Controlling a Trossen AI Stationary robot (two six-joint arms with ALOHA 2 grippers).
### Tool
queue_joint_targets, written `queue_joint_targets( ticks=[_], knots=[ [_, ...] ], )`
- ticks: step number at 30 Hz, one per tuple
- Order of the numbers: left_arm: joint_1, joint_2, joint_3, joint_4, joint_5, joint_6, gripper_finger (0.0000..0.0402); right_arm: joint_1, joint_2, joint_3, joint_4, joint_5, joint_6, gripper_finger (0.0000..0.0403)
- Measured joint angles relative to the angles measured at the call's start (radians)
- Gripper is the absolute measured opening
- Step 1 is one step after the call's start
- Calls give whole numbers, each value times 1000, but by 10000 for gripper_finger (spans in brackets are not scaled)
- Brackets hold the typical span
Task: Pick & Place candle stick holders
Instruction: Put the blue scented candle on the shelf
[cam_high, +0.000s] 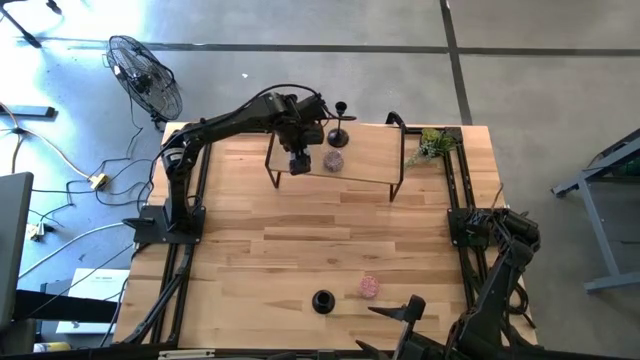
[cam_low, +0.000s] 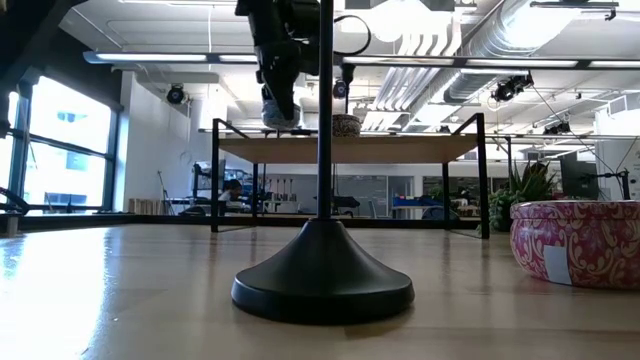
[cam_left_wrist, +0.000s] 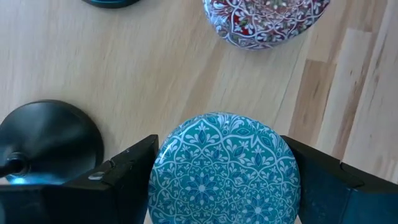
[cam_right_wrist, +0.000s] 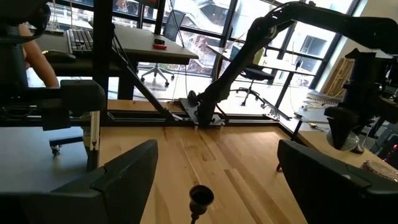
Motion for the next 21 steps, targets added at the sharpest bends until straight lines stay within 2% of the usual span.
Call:
queue_joint_targets(
  ticks=[6, 14, 21],
  knots=[
    [0, 0, 0, 1, -58, -1, 312, 0, 0, 0, 0, -7, 2, 327],
    [1, -1, -55, 50, -71, -5, 291, 0, 0, 0, 1, -26, 11, 327],
    [0, -1, -61, 41, -71, -12, 324, -6, 0, 0, 1, -39, 10, 327]
  ],
)
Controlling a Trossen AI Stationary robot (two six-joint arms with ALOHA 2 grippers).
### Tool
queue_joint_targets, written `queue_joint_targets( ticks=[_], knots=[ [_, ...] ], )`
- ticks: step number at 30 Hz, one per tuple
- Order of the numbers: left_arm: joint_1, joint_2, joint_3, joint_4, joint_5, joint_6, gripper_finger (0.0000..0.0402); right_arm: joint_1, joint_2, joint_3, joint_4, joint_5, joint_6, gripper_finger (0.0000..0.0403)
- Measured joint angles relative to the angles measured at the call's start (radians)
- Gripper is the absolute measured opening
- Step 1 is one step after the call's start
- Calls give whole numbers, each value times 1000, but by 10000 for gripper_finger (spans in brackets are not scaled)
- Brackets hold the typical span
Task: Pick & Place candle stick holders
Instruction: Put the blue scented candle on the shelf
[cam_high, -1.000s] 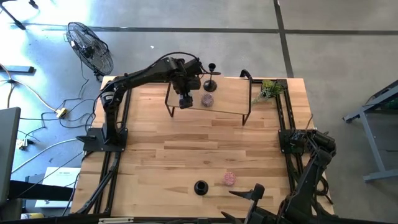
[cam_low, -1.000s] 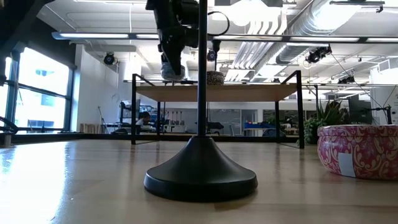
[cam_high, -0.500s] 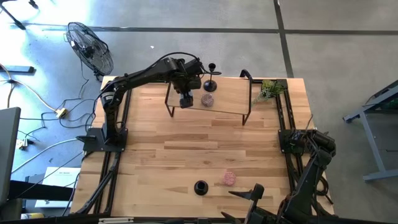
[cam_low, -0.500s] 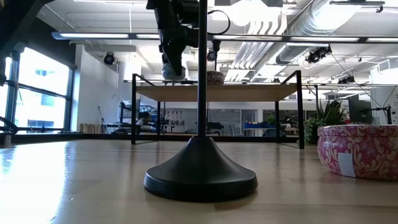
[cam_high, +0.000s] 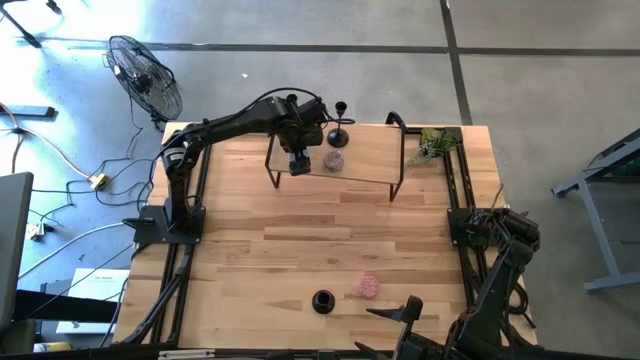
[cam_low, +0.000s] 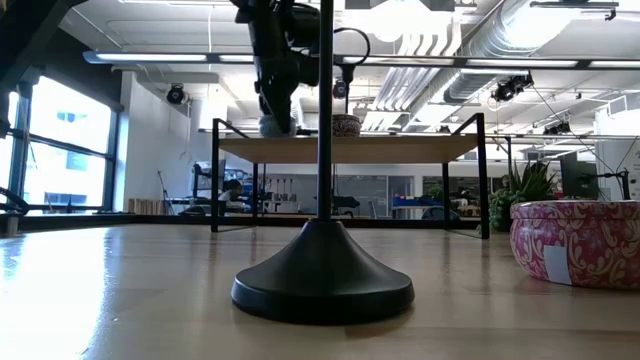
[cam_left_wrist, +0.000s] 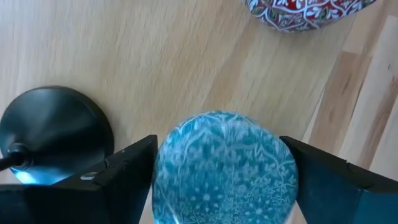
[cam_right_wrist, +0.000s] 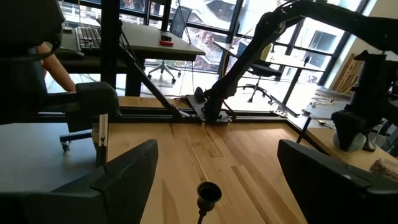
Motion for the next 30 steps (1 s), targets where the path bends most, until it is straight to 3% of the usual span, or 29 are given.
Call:
queue_joint_targets(
  ticks=[13, 30],
  knots=[
    [0, 0, 0, 2, -3, -23, 329, -11, 0, 0, 0, -13, 0, 327],
    [-1, 0, 0, -1, -80, -42, 330, -11, 0, 0, 0, -13, -2, 327]
  ],
)
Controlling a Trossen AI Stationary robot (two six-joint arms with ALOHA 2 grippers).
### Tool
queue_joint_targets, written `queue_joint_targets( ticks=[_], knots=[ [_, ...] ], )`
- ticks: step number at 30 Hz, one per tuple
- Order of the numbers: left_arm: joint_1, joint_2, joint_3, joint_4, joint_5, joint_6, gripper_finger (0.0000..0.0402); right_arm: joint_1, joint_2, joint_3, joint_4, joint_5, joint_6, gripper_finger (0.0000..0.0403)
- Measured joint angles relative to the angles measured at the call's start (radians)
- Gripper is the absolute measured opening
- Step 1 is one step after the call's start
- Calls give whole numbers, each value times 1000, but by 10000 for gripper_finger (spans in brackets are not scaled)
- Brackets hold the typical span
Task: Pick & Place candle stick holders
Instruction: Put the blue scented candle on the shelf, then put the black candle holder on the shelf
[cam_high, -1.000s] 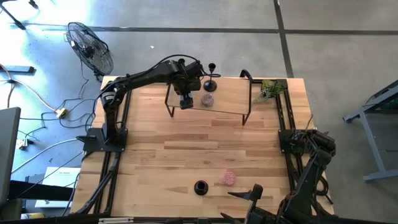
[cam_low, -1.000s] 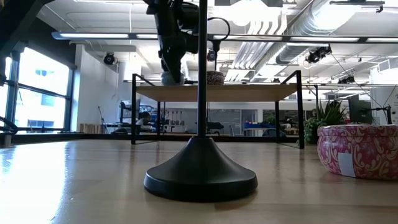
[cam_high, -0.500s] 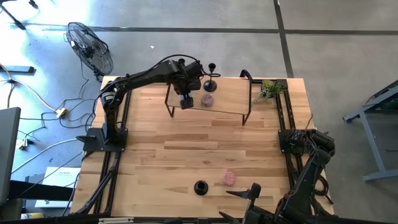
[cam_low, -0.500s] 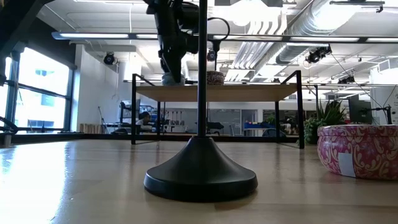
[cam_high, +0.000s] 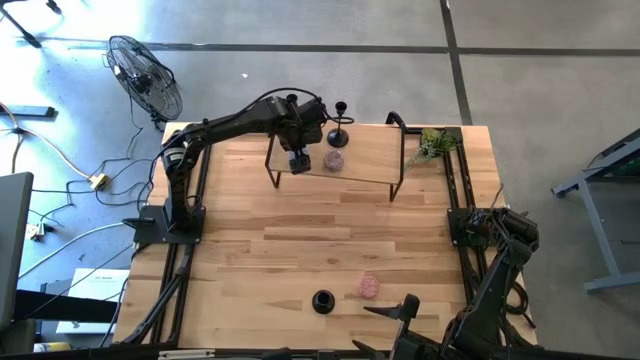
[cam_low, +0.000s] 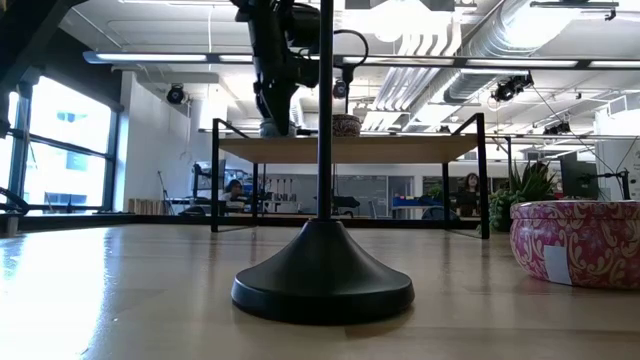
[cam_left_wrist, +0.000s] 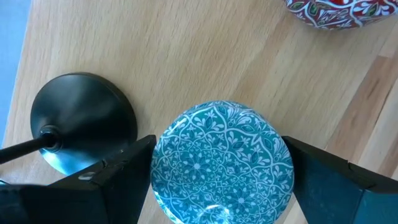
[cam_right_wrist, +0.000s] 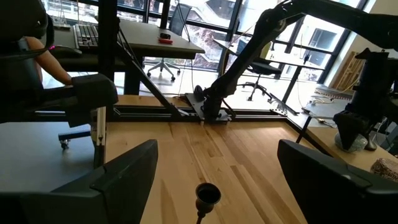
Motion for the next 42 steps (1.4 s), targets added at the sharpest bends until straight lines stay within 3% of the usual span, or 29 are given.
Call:
queue_joint_targets(
  ticks=[11, 23, 32, 42],
  knots=[
    [-35, 0, 43, -1, -19, 21, 331, -12, 0, 0, 0, -18, 0, 327],
    [-103, 1, 207, -31, -7, 18, 331, -27, 0, 0, 0, -41, -8, 327],
    [-301, -4, 492, -144, -7, 17, 331, -25, 0, 0, 0, -21, -26, 327],
    [-581, -115, 439, -149, 4, -69, 331, -25, 0, 0, -16, -49, 43, 327]
  ],
)
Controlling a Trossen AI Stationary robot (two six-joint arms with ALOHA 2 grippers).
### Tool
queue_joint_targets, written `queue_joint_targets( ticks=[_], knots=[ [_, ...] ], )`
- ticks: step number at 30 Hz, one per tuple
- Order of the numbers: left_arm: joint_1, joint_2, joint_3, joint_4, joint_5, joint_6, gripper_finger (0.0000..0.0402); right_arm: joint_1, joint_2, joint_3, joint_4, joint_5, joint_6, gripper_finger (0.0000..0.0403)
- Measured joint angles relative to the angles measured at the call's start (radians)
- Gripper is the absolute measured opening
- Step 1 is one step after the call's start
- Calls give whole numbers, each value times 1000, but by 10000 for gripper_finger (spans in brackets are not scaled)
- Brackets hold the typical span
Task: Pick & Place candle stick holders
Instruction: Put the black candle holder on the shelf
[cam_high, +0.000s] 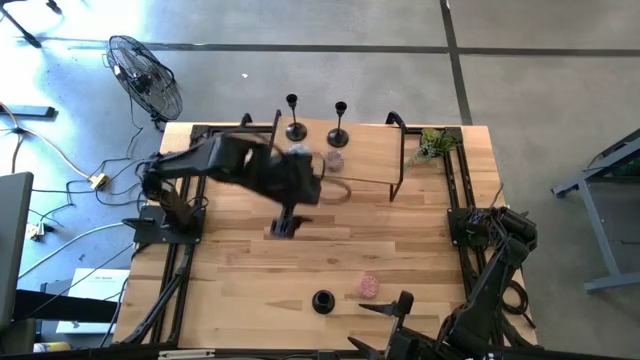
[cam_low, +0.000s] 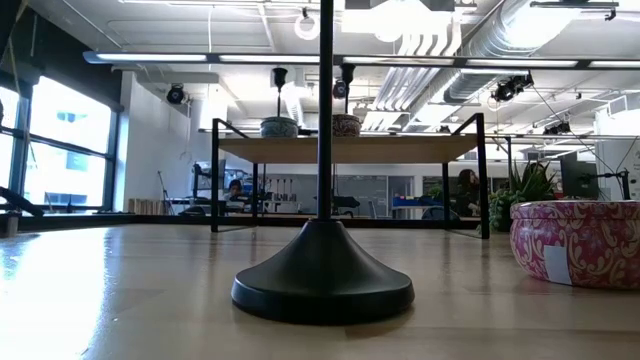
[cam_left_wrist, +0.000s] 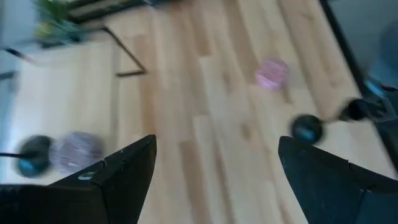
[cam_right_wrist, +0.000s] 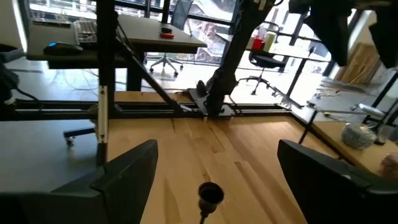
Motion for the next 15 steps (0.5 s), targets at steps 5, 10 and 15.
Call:
queue_joint_targets(
  ticks=[5, 10, 15],
  knots=[
    [-130, 0, 0, -41, 35, -87, 331, 0, 0, 0, -42, -107, 121, 327],
    [-260, 10, 0, -18, 51, -129, 331, 1, 23, 0, -191, -176, 360, 327],
    [-386, 26, 0, -17, 3, -180, 331, 1, 80, -2, -305, -258, 589, 327]
  ],
)
